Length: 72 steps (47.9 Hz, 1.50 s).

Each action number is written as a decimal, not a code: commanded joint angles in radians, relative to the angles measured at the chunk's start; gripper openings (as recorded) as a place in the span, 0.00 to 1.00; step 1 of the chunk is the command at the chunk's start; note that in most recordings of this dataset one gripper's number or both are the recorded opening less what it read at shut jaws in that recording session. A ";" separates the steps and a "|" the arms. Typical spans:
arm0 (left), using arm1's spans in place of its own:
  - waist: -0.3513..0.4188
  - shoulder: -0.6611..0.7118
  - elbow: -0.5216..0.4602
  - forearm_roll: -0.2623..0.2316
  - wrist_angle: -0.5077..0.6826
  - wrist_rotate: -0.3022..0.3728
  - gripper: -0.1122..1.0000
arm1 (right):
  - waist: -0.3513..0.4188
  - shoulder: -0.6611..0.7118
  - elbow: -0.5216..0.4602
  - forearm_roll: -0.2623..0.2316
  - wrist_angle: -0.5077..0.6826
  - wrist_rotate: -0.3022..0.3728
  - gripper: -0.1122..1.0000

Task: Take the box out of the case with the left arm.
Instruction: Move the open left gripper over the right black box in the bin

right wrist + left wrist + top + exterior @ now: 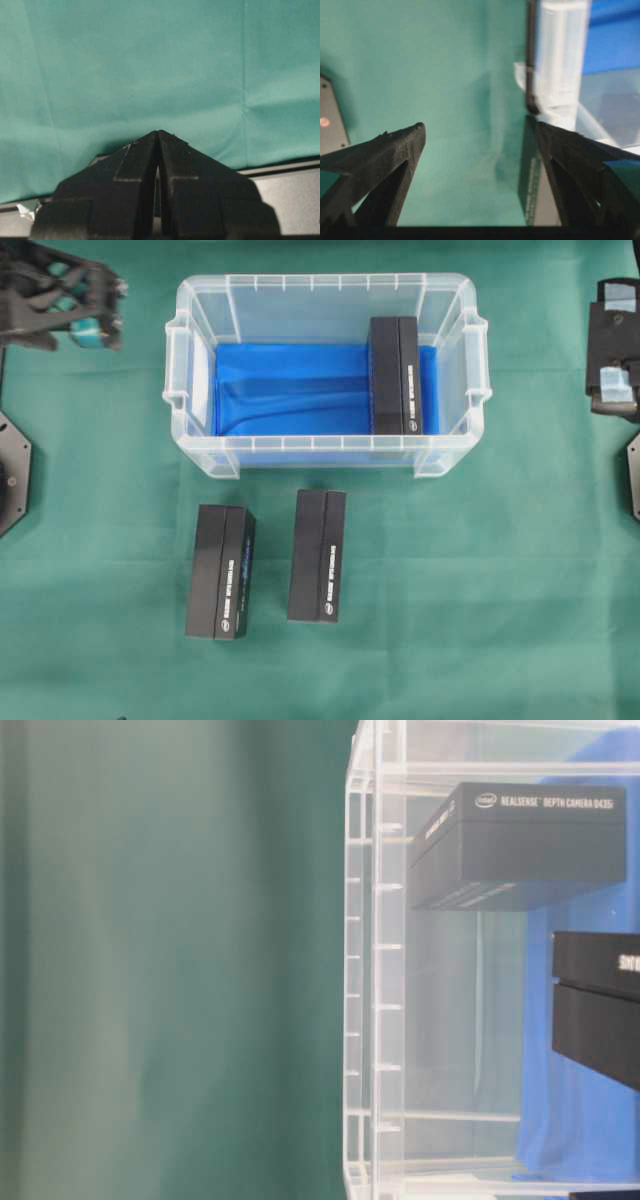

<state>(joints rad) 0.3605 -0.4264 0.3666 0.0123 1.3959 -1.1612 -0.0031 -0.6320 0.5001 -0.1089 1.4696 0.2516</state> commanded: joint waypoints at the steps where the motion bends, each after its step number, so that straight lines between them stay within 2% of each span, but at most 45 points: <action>1: -0.029 0.058 -0.092 -0.002 -0.003 0.000 1.00 | -0.002 -0.002 -0.009 -0.002 -0.005 0.002 0.12; 21: -0.133 0.385 -0.495 -0.002 0.003 -0.020 1.00 | 0.000 -0.002 -0.002 -0.002 -0.006 0.002 0.12; 38: -0.166 0.611 -0.785 -0.002 0.029 -0.020 1.00 | 0.000 -0.002 0.011 -0.002 -0.005 0.000 0.12; 45: -0.176 0.673 -0.862 -0.002 0.029 -0.020 1.00 | 0.000 -0.002 0.011 -0.002 -0.005 -0.002 0.12; 72: -0.184 0.844 -1.039 -0.002 0.029 0.000 1.00 | -0.002 -0.002 0.011 -0.002 -0.005 -0.003 0.12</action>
<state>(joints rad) 0.1779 0.4203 -0.6274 0.0107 1.4251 -1.1674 -0.0031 -0.6320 0.5216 -0.1089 1.4696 0.2500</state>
